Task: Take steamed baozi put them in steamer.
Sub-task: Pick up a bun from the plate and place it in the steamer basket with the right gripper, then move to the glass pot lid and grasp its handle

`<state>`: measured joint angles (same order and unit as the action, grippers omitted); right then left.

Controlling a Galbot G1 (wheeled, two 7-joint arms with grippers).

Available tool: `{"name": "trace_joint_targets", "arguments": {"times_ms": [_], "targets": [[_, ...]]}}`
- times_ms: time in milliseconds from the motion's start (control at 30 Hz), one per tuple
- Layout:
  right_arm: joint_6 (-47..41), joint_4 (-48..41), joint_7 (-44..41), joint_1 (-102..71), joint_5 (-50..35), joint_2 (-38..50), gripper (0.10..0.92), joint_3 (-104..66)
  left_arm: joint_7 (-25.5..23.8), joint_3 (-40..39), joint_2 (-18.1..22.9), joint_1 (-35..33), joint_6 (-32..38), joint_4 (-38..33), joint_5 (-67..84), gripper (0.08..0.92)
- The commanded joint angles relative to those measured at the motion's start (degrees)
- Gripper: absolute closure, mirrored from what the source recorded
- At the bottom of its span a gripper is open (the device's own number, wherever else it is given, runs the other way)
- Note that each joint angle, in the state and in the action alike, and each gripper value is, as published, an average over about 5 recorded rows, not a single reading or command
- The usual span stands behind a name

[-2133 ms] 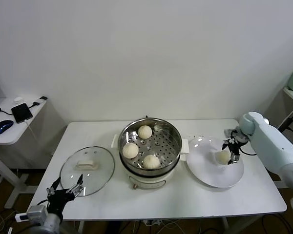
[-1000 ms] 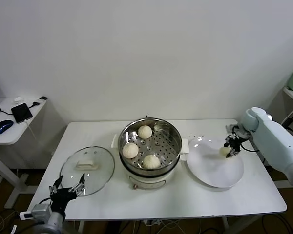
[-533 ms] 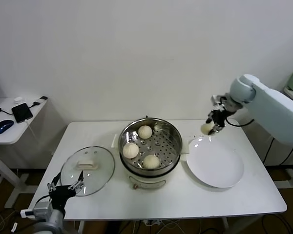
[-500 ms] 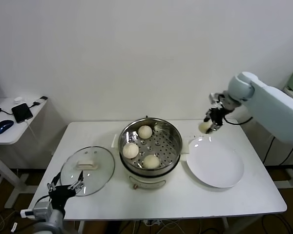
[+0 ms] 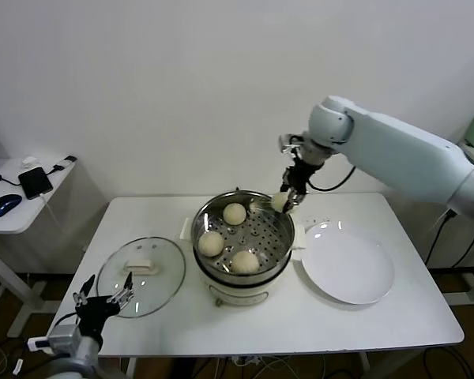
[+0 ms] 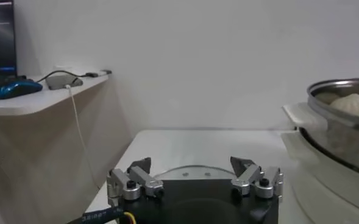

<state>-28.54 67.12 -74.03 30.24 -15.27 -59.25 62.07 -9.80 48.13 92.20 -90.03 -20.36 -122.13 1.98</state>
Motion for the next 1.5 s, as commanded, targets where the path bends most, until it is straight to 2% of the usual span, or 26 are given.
{"name": "trace_joint_targets", "arguments": {"times_ms": [33,267,767,1100,1200,1400,1500], "targets": [[-4.9,-4.7,3.2,-0.5,-1.6,-13.7,0.508,7.6,0.0,0.4,-0.8,0.7,0.0,0.0,1.2,0.177],[-6.7,-5.8,5.0,-5.0,2.1,-16.2,0.508,8.0,0.1,0.6,-1.1,1.2,0.0,1.0,1.7,0.177],[-7.9,-4.7,5.7,-6.9,8.1,-13.4,0.499,7.7,0.1,0.4,-1.4,1.3,0.0,1.1,2.0,0.177],[-7.7,-3.8,5.6,-6.7,8.4,-11.5,0.497,6.0,0.1,0.3,-1.0,1.1,-0.1,0.6,1.8,0.177],[-7.8,-2.8,5.5,-6.6,8.0,-10.3,0.451,5.2,0.1,0.4,-0.9,1.1,0.0,0.6,1.7,0.177],[-7.9,-0.1,5.7,-5.8,7.6,-5.2,0.279,-0.2,1.2,0.5,-0.4,1.6,0.3,0.6,2.3,0.177],[-7.0,2.3,6.8,-6.3,6.6,-1.1,0.22,-5.9,2.4,0.6,-0.3,1.9,1.7,0.9,4.0,0.177]]}}
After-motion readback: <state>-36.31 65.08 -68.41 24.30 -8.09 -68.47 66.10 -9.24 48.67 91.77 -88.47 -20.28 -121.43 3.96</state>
